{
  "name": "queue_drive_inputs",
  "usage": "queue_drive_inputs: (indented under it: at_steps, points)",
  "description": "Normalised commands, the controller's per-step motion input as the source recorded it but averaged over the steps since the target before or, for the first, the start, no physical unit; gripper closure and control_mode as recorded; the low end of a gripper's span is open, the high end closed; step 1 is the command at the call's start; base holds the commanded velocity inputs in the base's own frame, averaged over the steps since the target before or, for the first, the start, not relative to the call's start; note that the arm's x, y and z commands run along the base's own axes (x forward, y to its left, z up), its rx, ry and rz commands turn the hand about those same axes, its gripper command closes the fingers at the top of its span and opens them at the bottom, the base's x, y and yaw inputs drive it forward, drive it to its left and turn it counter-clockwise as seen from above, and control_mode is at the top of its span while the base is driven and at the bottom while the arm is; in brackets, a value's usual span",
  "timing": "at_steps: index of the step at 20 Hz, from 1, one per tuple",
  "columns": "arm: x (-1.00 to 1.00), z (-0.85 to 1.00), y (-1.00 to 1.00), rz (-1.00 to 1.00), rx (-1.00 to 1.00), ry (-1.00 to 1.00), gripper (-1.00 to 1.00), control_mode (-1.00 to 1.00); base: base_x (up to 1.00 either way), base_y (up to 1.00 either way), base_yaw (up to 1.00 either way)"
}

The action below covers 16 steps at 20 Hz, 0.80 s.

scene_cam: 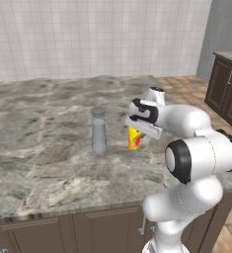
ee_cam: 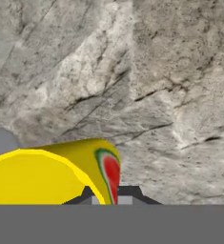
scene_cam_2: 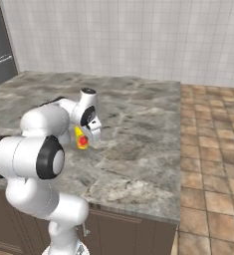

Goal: Place the pitcher and cup on the dining counter for serving.

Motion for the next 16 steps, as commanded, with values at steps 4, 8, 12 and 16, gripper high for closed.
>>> queue_drive_inputs:
  at_steps: [4,8,12,16]
  points:
    - [0.29,-0.57,0.0,-0.04,0.0,0.07,1.0,-1.0,0.0,0.0,0.0]
    - [0.19,-0.6,0.0,-0.02,0.0,0.03,1.0,-1.0,0.0,0.0,0.0]
    - [0.05,-0.49,0.0,0.0,0.0,0.0,1.0,-1.0,0.0,0.0,0.0]
    - [-0.01,-0.25,0.0,0.0,0.0,-0.09,1.0,-1.0,0.0,0.0,0.0]
